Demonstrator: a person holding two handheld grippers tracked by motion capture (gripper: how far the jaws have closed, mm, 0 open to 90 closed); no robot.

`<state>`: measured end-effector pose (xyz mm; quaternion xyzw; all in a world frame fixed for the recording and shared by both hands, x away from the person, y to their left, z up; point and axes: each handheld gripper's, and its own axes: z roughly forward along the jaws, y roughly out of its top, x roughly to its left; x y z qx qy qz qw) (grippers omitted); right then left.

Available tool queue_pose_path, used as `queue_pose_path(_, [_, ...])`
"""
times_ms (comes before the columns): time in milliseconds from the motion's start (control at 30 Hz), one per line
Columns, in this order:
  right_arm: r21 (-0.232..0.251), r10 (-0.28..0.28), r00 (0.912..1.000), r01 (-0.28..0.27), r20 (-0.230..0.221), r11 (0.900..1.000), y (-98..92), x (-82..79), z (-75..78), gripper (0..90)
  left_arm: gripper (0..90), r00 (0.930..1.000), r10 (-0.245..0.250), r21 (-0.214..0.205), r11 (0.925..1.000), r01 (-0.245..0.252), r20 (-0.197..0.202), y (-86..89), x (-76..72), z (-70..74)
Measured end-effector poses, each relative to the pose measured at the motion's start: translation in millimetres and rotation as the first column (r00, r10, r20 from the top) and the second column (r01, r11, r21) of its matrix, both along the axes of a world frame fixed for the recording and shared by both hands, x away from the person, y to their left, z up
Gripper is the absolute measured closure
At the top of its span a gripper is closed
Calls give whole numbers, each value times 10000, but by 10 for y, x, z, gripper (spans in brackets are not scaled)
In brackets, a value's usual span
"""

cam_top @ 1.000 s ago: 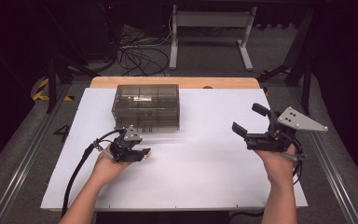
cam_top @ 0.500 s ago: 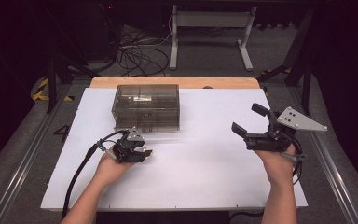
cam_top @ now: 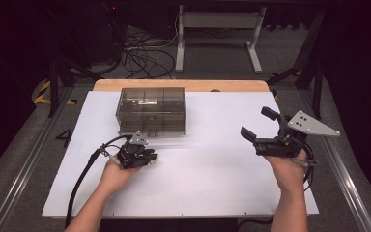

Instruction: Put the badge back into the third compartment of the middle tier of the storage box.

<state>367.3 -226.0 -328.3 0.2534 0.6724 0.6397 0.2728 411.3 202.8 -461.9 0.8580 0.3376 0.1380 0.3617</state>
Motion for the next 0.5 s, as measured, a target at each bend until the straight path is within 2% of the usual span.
queue_pose_path(233, [18, -18, 10000, 18, -18, 10000, -7, -6, 3, 31, 825, 9999, -157, -304, 9994, 156, -18, 13, -45, 22])
queue_pose_path(500, [8, 6, 10000, -6, 10, 10000, -1, -2, 3, 31, 844, 9997, -250, -259, 9993, 252, 47, 6, -64, 29])
